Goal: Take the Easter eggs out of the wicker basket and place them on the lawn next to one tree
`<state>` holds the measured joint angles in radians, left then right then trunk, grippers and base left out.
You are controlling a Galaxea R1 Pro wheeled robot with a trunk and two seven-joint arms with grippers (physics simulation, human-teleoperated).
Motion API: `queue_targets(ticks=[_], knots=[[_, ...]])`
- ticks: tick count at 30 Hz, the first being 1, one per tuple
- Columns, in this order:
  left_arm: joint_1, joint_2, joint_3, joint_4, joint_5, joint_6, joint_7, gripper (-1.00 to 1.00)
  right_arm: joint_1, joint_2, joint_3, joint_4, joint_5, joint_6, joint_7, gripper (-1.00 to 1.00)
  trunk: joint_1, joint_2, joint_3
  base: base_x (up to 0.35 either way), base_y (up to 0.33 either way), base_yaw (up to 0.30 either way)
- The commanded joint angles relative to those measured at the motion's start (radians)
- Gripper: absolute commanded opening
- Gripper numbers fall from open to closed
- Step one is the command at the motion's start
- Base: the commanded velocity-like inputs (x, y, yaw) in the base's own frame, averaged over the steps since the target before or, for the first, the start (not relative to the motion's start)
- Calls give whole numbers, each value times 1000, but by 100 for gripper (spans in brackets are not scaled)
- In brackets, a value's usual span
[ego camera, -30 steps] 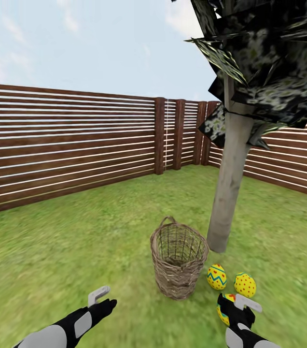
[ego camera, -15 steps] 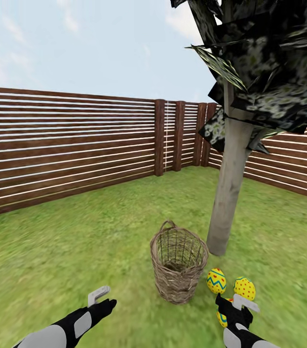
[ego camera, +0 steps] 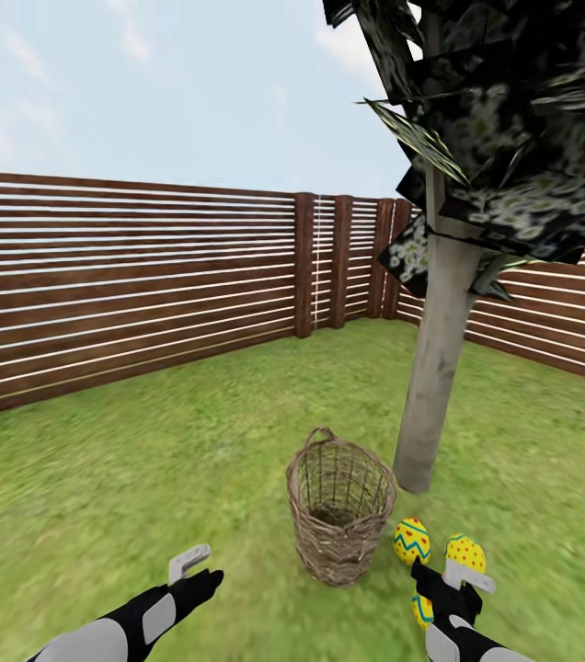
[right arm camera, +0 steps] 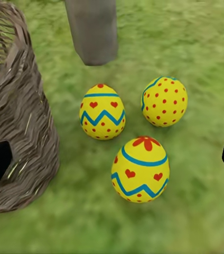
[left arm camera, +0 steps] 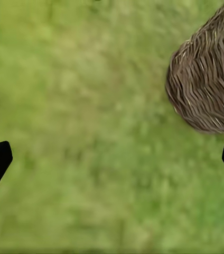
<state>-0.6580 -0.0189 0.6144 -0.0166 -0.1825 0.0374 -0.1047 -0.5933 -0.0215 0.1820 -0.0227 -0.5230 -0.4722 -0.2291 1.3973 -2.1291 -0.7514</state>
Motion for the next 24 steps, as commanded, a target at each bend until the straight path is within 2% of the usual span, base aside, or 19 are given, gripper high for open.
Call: queue_targets(ticks=[1,5,14,24], knots=[[0,0,9,-2,-9,4,-3,100,0,0,8,0,-6,-3,-4,100,-4,7,2,0,0,0],[6,-1,9,-2,-9,4,-4,100,0,0,8,0,-6,-7,-4,100,-19,35,15,-57,0,0],[15,-2,8,-2,-9,4,-4,100,0,1,10,0,-6,-8,-4,100,-54,98,43,-241,0,0],[15,-3,8,-2,-9,4,-4,100,0,2,10,0,-6,-8,-4,100,-92,168,74,-34,0,0]])
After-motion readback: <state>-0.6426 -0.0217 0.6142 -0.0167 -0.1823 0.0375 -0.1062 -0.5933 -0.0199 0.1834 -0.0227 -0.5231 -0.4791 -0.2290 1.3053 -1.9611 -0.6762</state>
